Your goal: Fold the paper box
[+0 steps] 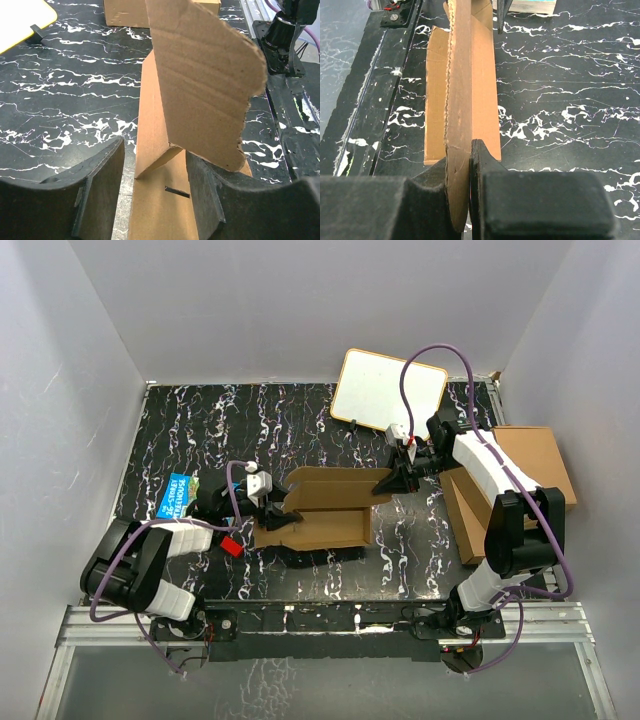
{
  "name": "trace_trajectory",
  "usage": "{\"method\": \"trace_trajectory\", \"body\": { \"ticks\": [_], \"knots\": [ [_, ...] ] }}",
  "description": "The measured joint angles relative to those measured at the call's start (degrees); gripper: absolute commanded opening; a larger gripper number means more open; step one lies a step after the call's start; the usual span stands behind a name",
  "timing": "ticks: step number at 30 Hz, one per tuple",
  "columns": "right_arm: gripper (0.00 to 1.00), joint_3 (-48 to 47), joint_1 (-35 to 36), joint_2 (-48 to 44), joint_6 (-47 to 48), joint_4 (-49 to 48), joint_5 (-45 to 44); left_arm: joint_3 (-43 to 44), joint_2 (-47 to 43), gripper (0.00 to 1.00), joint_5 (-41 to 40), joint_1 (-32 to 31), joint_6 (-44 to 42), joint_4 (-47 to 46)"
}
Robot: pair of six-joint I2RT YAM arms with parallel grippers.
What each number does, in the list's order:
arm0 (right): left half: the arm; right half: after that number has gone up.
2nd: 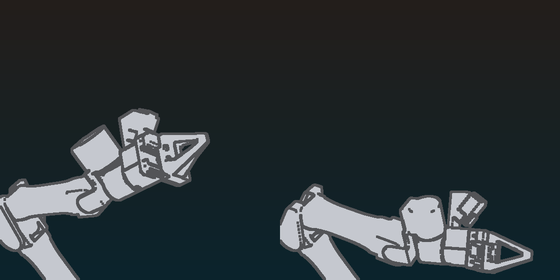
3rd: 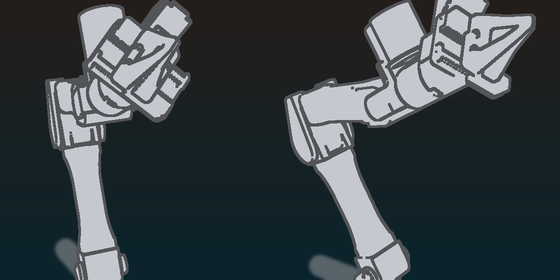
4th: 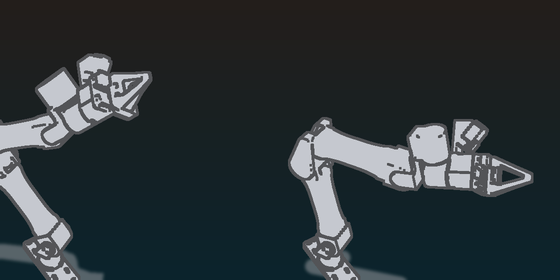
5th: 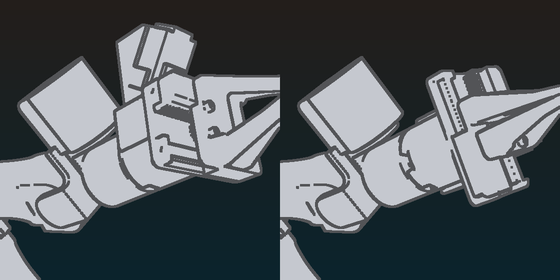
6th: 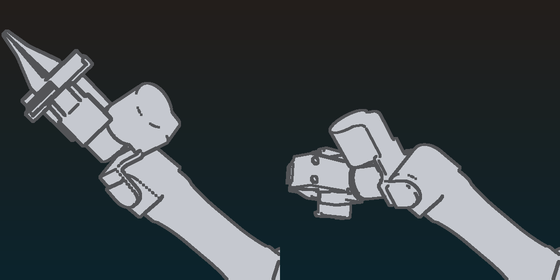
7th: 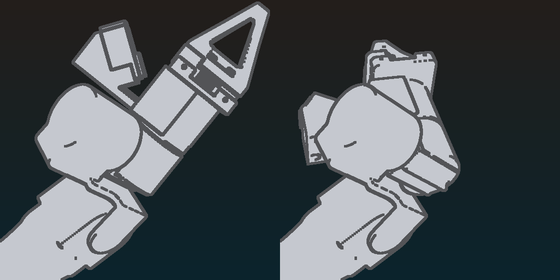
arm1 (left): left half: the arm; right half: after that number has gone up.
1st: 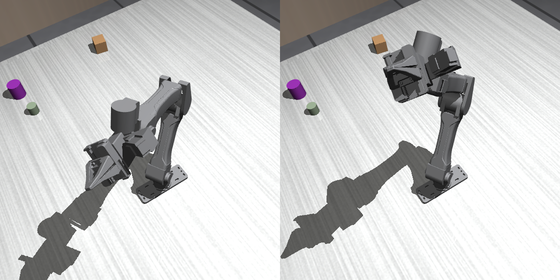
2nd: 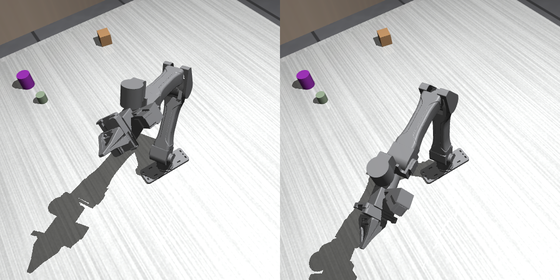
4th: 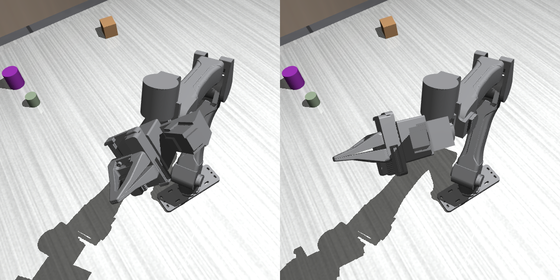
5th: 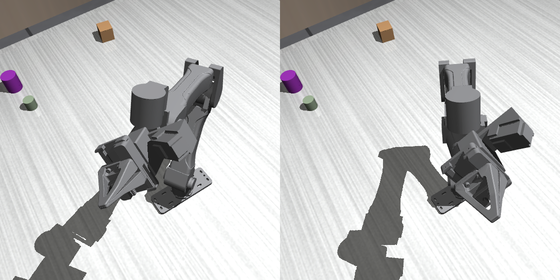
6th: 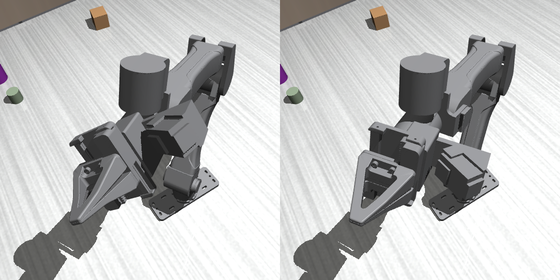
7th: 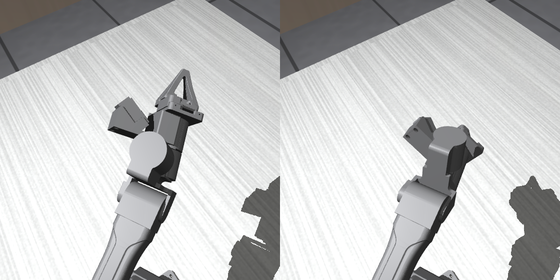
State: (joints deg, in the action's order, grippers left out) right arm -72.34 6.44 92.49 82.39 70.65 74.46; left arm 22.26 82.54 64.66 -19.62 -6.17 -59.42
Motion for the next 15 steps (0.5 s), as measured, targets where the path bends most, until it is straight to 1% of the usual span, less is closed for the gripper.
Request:
{"method": "trace_trajectory", "body": {
  "ticks": [1, 6, 8, 14, 15],
  "knots": [
    [0.08, 0.0, 0.0, 0.0, -0.02, 0.0, 0.17, 0.0, 0.28, 0.47, -0.02, -0.02, 0.55, -0.7],
    [0.08, 0.0, 0.0, 0.0, -0.02, 0.02, 0.57, 0.02, 0.66, 0.34, -0.17, -0.02, 2.45, -2.21],
    [0.08, 0.0, 0.0, 0.0, 0.0, 0.02, 0.61, 0.04, 0.66, 0.27, -0.2, -0.02, 2.6, -1.75],
    [0.08, 0.0, 0.0, 0.0, 0.02, 0.02, 0.61, 0.59, 0.85, 0.12, -0.17, -0.02, 3.06, -0.07],
    [0.08, 0.0, 0.0, 0.0, 0.02, 0.02, 0.61, 0.66, 0.96, 0.09, -0.17, -0.02, 3.1, 0.04]
  ]
}}
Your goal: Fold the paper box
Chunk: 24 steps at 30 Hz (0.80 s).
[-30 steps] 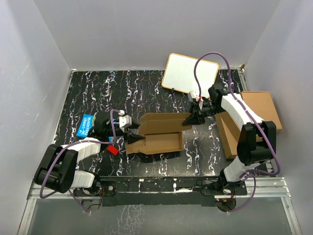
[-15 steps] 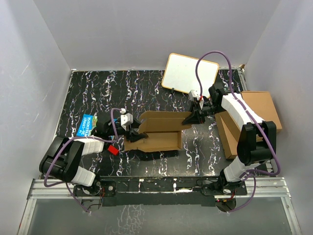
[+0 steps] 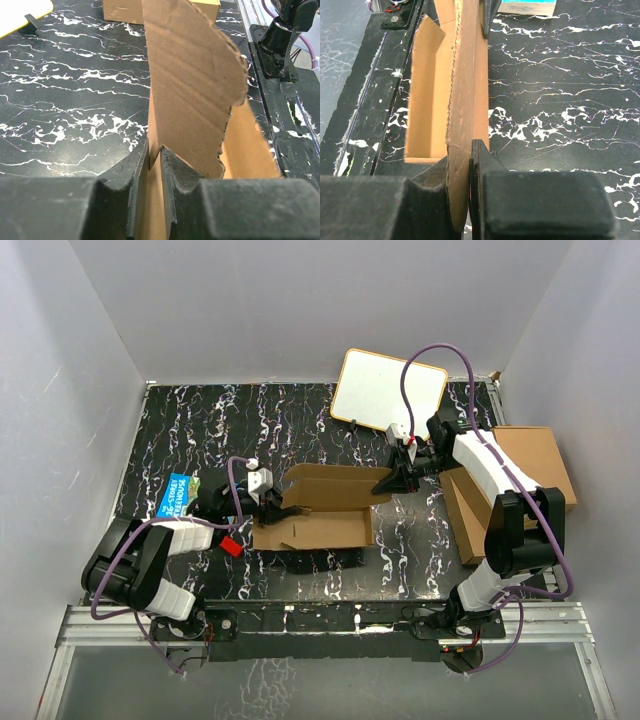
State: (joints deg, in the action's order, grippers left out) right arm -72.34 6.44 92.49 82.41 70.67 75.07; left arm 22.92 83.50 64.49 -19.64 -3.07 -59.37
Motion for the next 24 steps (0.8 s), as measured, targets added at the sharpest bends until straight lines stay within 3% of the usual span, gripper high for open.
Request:
{"method": "trace_trajectory", "body": {
  "ticks": [2, 8, 12, 15, 24],
  "knots": [
    [0.08, 0.0, 0.0, 0.0, 0.02, 0.0, -0.02, 0.04, 0.26, 0.0, 0.0, 0.0, 0.11, 0.35],
    [0.08, 0.0, 0.0, 0.04, 0.07, -0.02, -0.09, 0.22, 0.39, 0.01, 0.07, 0.0, 0.31, 1.11],
    [0.08, 0.0, 0.0, 0.04, 0.11, -0.02, -0.2, 0.35, 0.37, 0.31, -0.66, 0.0, 0.35, 1.7],
    [0.08, 0.02, 0.0, 0.04, 0.11, -0.02, -0.37, 0.94, -0.46, 0.46, -3.1, 0.0, -0.13, 5.27],
    [0.08, 1.46, -0.74, 0.13, -0.22, -0.94, -1.29, 2.05, -14.12, 0.52, -18.21, 0.59, -2.91, 23.65]
  ]
}}
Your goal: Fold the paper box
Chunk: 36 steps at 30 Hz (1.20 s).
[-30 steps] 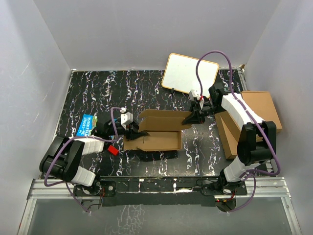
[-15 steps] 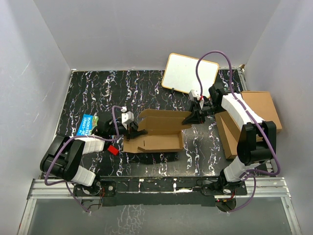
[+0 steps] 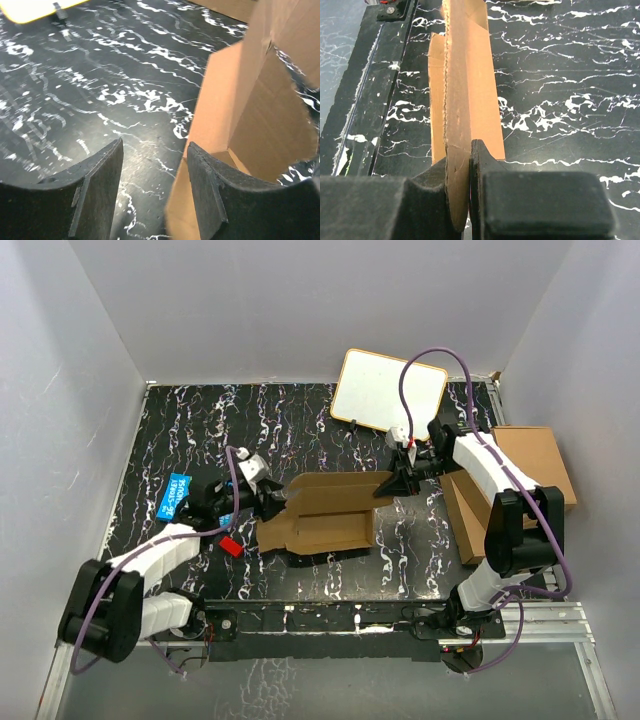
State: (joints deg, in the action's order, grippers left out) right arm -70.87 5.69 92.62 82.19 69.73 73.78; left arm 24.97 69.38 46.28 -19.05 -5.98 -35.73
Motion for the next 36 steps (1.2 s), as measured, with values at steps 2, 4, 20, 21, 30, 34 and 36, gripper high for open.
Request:
{"method": "trace_trajectory", "body": {
  "ticks": [2, 4, 20, 21, 30, 34, 36],
  "knots": [
    [0.08, 0.9, -0.31, 0.17, -0.5, -0.9, -0.33, 0.7, -3.06, 0.52, -4.11, 0.17, 0.59, 4.22],
    [0.08, 1.75, -0.52, 0.42, -1.38, -1.86, -0.44, 1.2, -6.29, 0.52, -8.7, 0.22, 2.19, 8.48],
    [0.08, 7.08, -0.57, -1.55, -17.44, -17.81, -4.0, 0.31, -27.06, 0.3, -23.67, -0.09, 49.77, 38.73],
    [0.08, 7.58, -0.57, -1.95, -18.43, -18.88, -4.28, -0.37, -27.71, 0.3, -23.76, -0.85, 52.3, 40.59],
    [0.08, 8.83, -0.57, -3.1, -23.3, -23.8, -5.09, 0.42, -27.17, 0.31, -28.74, -10.73, 63.87, 49.66],
    [0.08, 8.85, -0.57, -3.28, -23.82, -24.22, -5.07, 0.0, -20.2, 0.29, -31.32, -14.47, 66.12, 46.36],
    [0.08, 8.85, -0.57, -3.32, -23.87, -24.52, -5.07, -0.13, -16.02, 0.28, -32.94, -15.32, 66.29, 44.28]
  ]
}}
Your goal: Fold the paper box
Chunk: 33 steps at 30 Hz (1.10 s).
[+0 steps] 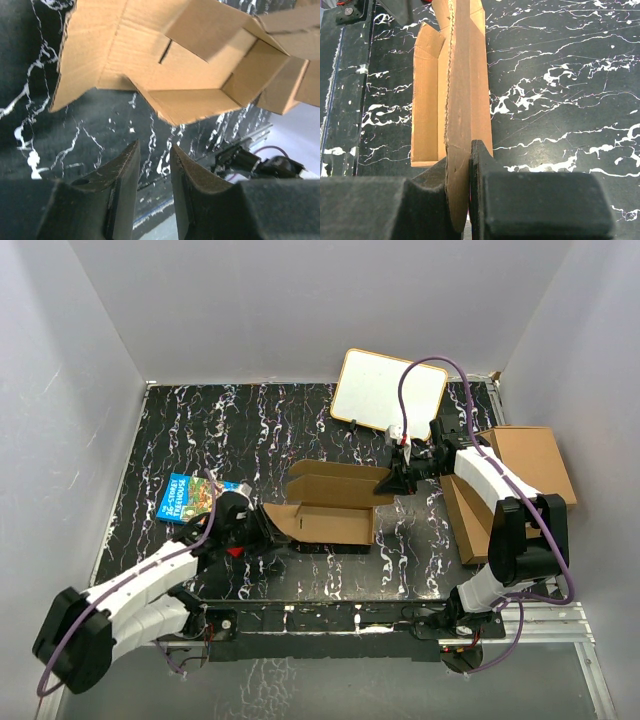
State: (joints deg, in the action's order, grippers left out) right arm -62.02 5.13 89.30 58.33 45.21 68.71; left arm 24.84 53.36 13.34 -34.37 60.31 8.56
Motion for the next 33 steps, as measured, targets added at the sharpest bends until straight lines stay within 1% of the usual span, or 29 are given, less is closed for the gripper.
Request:
{"method": "trace_trajectory", "body": {
  "ticks": [5, 9, 21, 24, 27, 33],
  "knots": [
    [0.08, 0.02, 0.0, 0.0, -0.02, -0.35, 0.0, 0.07, 9.16, 0.26, -3.1, -0.72, -1.2, -5.33],
    [0.08, 0.07, 0.0, 0.0, 0.0, -0.37, 0.0, 1.2, 14.99, 0.25, -3.91, -1.14, -3.06, -8.41],
    [0.08, 1.07, 0.0, 0.0, 0.02, -0.46, 0.02, 7.32, 23.67, 0.25, -3.39, -1.73, -8.17, -15.72],
    [0.08, 1.07, 0.0, 0.0, 0.02, -0.44, -0.02, 7.43, 24.74, 0.25, -2.84, -1.81, -8.79, -16.02],
    [0.08, 1.07, 0.0, 0.0, 0.02, -0.46, -0.15, 7.43, 24.11, 0.26, -3.1, -1.84, -9.79, -14.36],
    [0.08, 1.07, -0.24, 0.0, 0.02, -0.46, -0.31, 8.48, 16.44, 0.3, -5.31, -1.84, -13.33, -4.57]
  ]
}}
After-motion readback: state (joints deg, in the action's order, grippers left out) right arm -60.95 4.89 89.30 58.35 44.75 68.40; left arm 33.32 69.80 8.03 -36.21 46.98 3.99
